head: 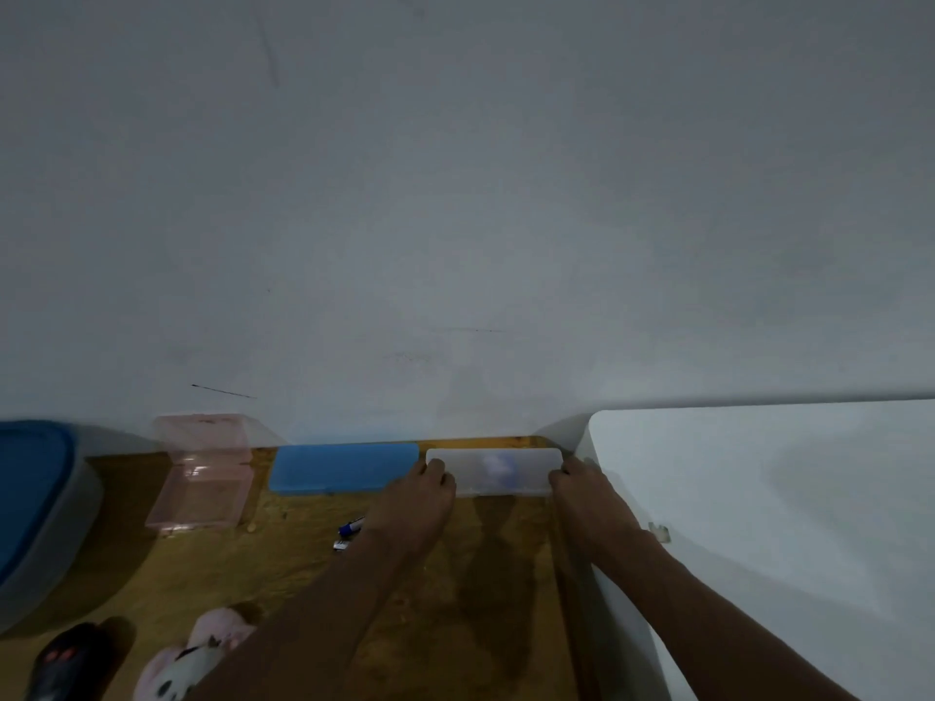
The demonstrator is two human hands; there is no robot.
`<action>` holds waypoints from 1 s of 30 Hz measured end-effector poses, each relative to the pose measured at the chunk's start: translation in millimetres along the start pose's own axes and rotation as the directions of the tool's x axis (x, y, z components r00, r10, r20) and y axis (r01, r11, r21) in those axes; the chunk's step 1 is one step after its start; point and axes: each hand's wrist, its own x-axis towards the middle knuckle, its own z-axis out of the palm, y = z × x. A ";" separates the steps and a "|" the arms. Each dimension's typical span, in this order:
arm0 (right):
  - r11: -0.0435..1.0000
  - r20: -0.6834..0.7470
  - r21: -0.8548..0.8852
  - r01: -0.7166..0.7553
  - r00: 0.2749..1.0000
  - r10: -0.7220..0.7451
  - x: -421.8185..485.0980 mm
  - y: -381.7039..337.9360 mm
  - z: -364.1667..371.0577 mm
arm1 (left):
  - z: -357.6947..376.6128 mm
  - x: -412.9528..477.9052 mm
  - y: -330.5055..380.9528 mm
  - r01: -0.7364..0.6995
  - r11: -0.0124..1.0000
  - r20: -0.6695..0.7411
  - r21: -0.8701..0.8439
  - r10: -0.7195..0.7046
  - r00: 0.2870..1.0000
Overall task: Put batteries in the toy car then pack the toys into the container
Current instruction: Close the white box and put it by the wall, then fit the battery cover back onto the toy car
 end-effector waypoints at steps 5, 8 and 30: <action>0.995 -0.001 0.096 -0.012 1.000 0.012 -41.4 -7.3 7.6 | -4.2 -29.7 -2.3 0.076 0.985 -0.022 -0.152 -0.080 0.997; 0.997 0.077 0.082 0.012 0.997 -0.018 -82.5 -10.2 22.6 | -6.8 -60.7 1.2 0.144 0.958 0.001 -0.249 -0.148 0.989; 0.968 0.000 0.248 -0.031 0.999 0.032 -297.1 -11.7 141.8 | 67.1 -294.2 24.9 0.284 0.364 0.199 -0.887 -0.254 0.947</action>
